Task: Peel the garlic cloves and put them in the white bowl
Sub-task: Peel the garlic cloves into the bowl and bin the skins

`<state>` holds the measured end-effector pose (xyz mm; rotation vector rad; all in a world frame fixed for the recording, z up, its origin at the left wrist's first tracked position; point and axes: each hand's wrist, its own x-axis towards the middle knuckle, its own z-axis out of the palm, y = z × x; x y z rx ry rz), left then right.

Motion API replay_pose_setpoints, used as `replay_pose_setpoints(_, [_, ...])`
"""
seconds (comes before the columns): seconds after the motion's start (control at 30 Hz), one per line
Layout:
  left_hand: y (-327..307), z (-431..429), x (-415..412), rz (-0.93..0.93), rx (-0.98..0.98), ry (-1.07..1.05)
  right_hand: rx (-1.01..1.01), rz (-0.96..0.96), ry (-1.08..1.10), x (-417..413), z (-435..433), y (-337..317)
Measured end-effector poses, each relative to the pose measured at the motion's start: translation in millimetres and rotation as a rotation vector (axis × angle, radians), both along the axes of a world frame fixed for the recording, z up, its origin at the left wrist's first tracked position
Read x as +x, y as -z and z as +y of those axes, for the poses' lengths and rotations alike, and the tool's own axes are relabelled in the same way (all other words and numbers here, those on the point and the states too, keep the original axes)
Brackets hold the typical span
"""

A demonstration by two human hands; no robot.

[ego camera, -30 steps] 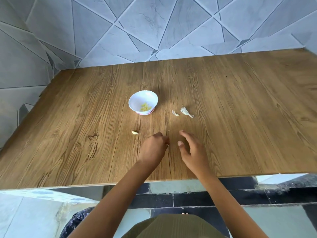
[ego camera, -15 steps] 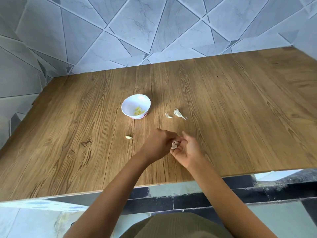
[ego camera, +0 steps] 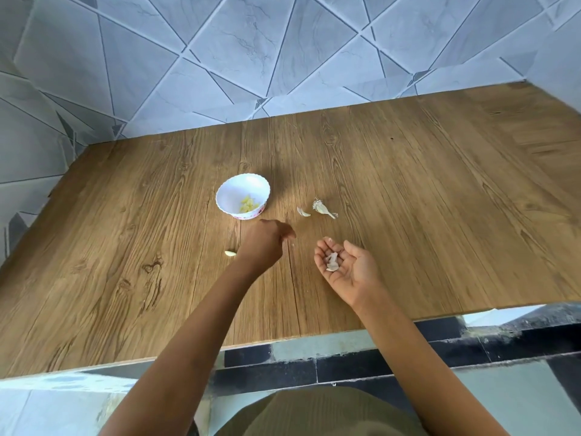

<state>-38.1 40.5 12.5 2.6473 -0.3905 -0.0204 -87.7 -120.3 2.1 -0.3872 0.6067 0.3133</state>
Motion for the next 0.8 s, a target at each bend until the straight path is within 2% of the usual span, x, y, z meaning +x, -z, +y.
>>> replay_pose_setpoints(0.17, [17, -4, -1, -0.012, 0.202, 0.092, -0.005, -0.026, -0.006, -2, -3, 1])
replay_pose_setpoints(0.37, [18, 14, -11, 0.01, 0.241, 0.155, -0.004, -0.03, -0.017, -5, -2, 2])
replay_pose_setpoints(0.5, [11, 17, -16, 0.052, 0.2, 0.169, 0.0, -0.027, -0.039, -6, 0, 3])
replay_pose_setpoints(0.8, [8, 7, -5, -0.01, 0.427, 0.185, -0.023, -0.02, -0.075, -4, 12, 5])
